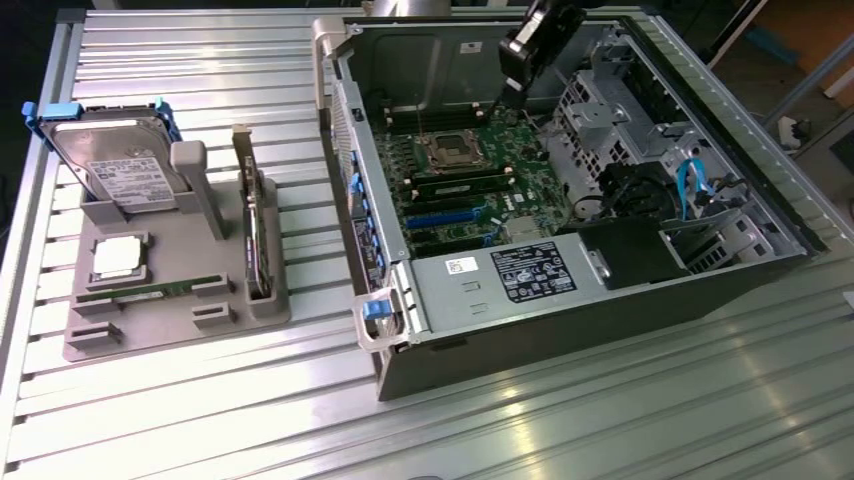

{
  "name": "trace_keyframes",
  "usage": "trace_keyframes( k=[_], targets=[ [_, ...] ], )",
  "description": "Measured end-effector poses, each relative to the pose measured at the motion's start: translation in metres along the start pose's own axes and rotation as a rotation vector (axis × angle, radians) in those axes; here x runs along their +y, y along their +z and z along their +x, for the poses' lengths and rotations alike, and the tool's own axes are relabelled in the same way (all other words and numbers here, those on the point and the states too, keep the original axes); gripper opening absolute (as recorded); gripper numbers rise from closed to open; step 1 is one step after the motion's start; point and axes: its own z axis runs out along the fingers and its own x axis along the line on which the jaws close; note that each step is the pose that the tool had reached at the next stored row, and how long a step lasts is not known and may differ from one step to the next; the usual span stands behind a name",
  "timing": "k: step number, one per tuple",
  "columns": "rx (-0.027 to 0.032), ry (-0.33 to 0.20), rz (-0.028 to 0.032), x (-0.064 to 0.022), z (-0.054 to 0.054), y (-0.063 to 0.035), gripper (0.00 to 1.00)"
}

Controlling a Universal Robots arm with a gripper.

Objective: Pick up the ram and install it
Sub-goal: 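Press down the ram until it locks into place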

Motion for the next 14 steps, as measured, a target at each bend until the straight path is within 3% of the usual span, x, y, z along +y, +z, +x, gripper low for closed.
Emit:
trace_keyframes(
  k=[14],
  targets=[
    [-0.0043, 0.222, -0.0118, 0.0, 0.0, 0.0, 0.11]
  ],
)
